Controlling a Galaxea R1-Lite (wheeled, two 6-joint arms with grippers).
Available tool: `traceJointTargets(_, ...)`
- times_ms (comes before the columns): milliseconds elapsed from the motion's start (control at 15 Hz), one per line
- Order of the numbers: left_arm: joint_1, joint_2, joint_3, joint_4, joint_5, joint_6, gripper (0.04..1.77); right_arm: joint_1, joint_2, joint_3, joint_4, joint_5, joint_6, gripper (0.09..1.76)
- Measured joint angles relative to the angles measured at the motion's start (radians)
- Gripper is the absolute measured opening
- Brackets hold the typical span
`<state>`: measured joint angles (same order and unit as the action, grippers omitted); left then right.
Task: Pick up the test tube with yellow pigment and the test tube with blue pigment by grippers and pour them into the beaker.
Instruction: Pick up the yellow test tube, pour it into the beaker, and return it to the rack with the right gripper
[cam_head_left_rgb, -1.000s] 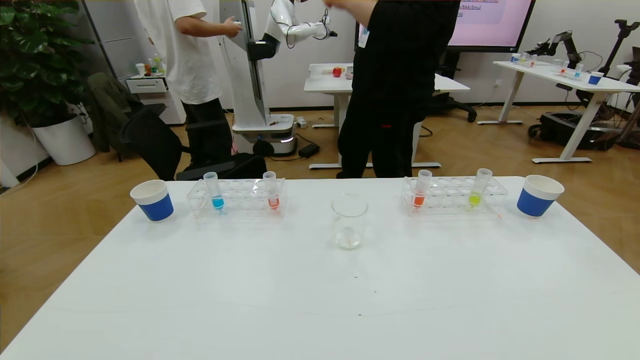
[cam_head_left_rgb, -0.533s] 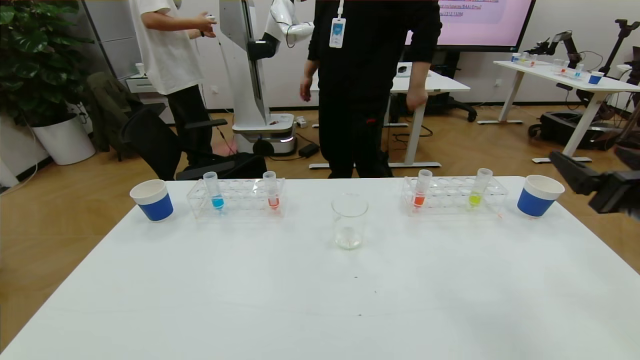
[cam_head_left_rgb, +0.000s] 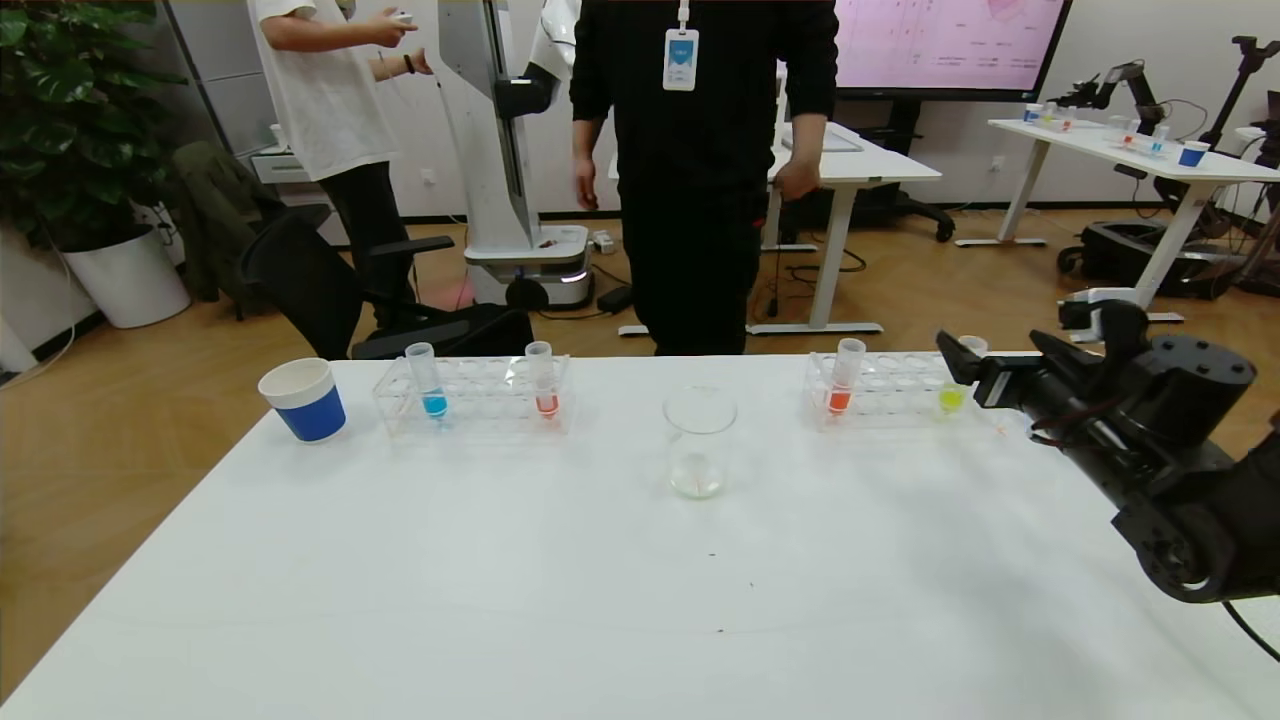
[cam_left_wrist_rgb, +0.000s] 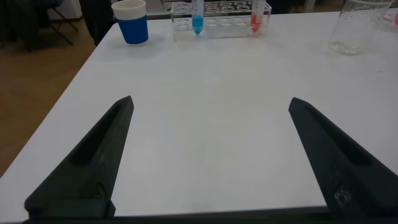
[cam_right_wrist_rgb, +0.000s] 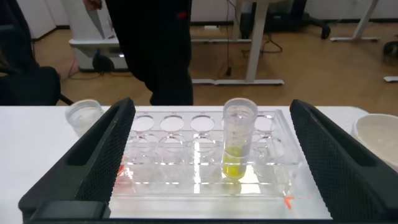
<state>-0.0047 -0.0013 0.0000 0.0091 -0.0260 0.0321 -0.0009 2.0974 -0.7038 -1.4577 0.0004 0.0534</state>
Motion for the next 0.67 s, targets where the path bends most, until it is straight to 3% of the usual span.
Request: traceJointTargets(667, 0.0, 0.0, 0.0, 0.0, 0.0, 0.0, 1.74, -0.024, 0.17, -0.164, 0.043, -0.012, 0.0, 1.74)
